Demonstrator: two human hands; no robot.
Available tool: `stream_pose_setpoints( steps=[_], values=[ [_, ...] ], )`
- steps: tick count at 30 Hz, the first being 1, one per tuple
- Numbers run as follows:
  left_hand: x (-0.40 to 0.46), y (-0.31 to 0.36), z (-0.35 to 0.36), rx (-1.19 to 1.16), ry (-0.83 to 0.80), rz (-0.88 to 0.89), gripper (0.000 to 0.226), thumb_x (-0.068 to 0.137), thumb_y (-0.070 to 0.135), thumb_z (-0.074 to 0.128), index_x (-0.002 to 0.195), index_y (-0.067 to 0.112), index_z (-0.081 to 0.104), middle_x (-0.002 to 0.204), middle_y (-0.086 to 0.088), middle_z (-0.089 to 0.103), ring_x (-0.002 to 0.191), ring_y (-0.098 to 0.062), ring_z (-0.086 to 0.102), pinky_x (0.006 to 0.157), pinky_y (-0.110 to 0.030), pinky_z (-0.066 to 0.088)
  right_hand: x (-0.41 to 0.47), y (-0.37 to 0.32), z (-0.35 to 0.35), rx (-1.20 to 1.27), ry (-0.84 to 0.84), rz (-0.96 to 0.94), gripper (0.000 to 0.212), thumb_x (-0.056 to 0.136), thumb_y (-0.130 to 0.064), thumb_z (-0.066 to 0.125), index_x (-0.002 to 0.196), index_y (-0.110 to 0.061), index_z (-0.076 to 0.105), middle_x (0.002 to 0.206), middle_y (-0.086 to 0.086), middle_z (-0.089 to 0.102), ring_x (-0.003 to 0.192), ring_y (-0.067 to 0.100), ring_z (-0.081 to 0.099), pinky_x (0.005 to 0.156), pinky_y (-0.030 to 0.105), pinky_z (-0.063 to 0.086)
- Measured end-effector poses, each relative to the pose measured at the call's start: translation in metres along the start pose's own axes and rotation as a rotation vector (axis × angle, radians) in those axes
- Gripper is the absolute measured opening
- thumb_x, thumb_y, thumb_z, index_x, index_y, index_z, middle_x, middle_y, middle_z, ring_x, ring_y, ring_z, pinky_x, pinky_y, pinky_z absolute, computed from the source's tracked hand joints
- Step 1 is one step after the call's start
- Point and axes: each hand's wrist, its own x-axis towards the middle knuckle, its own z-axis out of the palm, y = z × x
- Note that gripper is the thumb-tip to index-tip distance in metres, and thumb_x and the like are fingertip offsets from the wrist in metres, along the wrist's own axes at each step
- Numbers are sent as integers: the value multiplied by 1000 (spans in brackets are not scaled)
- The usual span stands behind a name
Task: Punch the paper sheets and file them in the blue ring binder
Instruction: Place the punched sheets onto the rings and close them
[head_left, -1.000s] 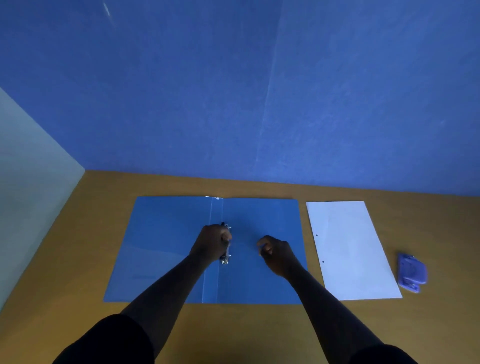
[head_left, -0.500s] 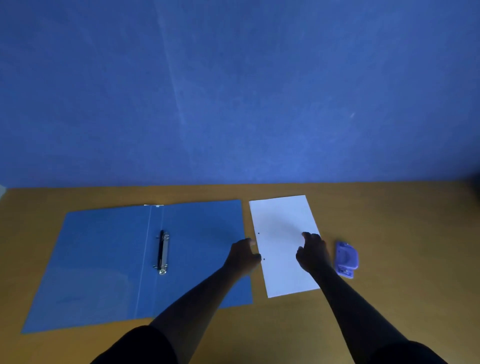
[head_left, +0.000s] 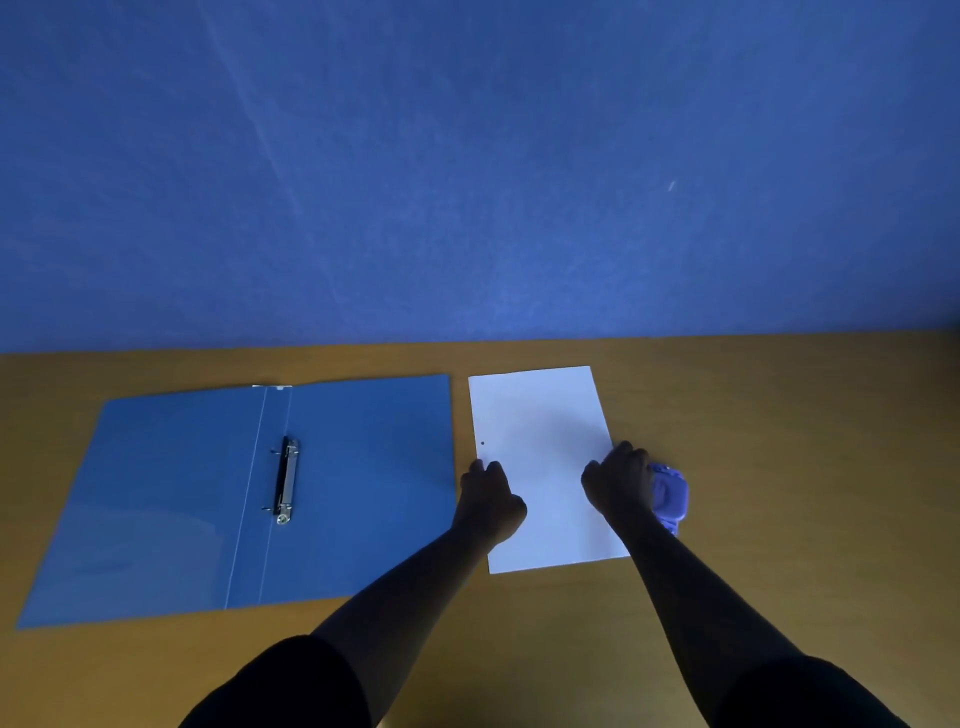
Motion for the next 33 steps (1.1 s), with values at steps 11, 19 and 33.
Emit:
stream_pose_setpoints(
  steps=[11,19,33],
  values=[
    [-2,-3,2,-56,-21,-20,58,79,9,49,136,1,40,156,-12,25,143,-26,26,99,-28,36,8,11,-26,226,-134,-81,24,85,-15,53,105,-7,64,94,6,63,90,29,59,73,25,38],
    [-1,-4,-1,-158,-9,-25,58,76,4,53,133,0,43,148,-11,36,135,-24,38,85,-21,36,5,2,-23,162,-110,-82,40,83,-16,55,120,0,55,115,17,65,103,35,61,84,33,49],
    [-3,-10,-1,-256,10,-9,68,76,1,54,142,4,39,149,-6,37,134,-22,41,94,-24,46,6,10,-36,423,-193,-52,30,85,-15,65,115,-12,61,98,4,67,89,27,65,75,33,52]
  ],
)
